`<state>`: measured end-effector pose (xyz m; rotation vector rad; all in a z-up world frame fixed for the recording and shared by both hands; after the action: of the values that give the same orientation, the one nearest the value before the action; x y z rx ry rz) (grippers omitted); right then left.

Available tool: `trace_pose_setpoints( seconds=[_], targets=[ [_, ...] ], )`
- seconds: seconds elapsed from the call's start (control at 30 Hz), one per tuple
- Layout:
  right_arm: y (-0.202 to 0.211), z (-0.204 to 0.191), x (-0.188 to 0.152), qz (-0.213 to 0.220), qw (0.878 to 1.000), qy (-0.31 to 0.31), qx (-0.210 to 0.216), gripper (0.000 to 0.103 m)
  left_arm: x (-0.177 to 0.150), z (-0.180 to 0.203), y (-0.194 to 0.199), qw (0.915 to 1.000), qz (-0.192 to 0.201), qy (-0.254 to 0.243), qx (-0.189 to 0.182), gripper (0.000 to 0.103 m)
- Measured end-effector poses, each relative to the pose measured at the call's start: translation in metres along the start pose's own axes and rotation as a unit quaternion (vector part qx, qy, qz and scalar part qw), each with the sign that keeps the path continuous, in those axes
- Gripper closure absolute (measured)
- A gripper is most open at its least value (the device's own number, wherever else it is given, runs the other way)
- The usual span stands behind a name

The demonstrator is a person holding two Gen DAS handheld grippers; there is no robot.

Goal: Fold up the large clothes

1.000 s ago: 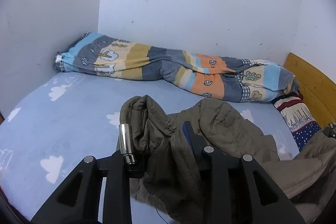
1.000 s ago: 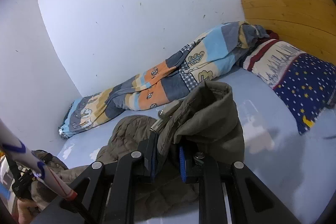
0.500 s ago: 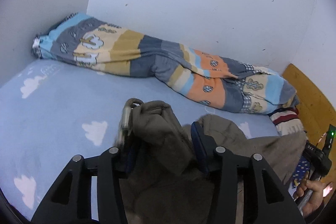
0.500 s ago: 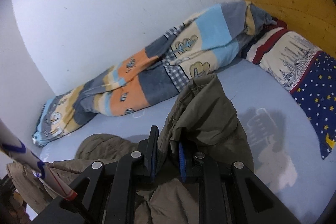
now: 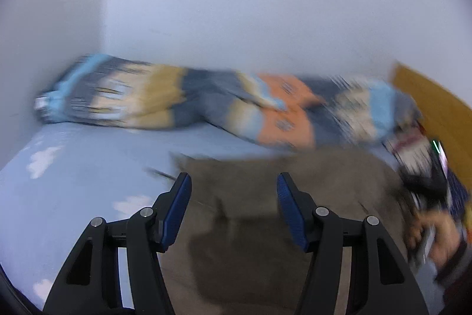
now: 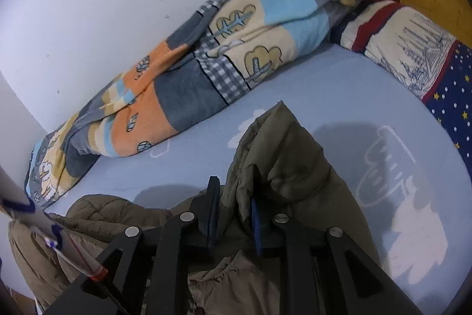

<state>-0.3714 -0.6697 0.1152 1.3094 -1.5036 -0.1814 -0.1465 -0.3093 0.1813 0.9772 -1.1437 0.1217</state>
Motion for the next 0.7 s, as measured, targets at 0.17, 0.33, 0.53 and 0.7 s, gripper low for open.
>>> trace_pose_setpoints(
  seconds=[0.17, 0.33, 0.53, 0.7],
  targets=[
    [0.002, 0.004, 0.006, -0.014, 0.999, -0.026, 0.029, 0.062, -0.038, 0.072, -0.048, 0.9956, -0.052, -0.076, -0.019, 0.044],
    [0.033, 0.004, 0.016, -0.007, 0.995, -0.046, 0.084, 0.044, -0.05, 0.071, -0.106, 0.9924, -0.109, -0.05, 0.024, 0.044],
    [0.071, -0.013, 0.003, -0.019, 0.993, 0.034, 0.107, 0.04, -0.052, 0.071, -0.124, 0.9912, -0.114, -0.055, 0.038, 0.042],
    [0.044, -0.043, -0.048, -0.064, 0.984, 0.148, 0.074, 0.04, -0.057, 0.073, -0.141, 0.9879, -0.126, -0.071, 0.055, 0.038]
  ],
)
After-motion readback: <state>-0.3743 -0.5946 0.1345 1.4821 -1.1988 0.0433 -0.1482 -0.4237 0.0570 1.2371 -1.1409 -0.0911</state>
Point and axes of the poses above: each gripper's, at about its wrist camera, not at the fingertips, and y roughly against the way its jaws point, z to its right, x to its top, the point moved 6 cm from there along -y, roughly the way its jaws point, and after that the axes turned 6 degrees about x, right-handed, at the moved point
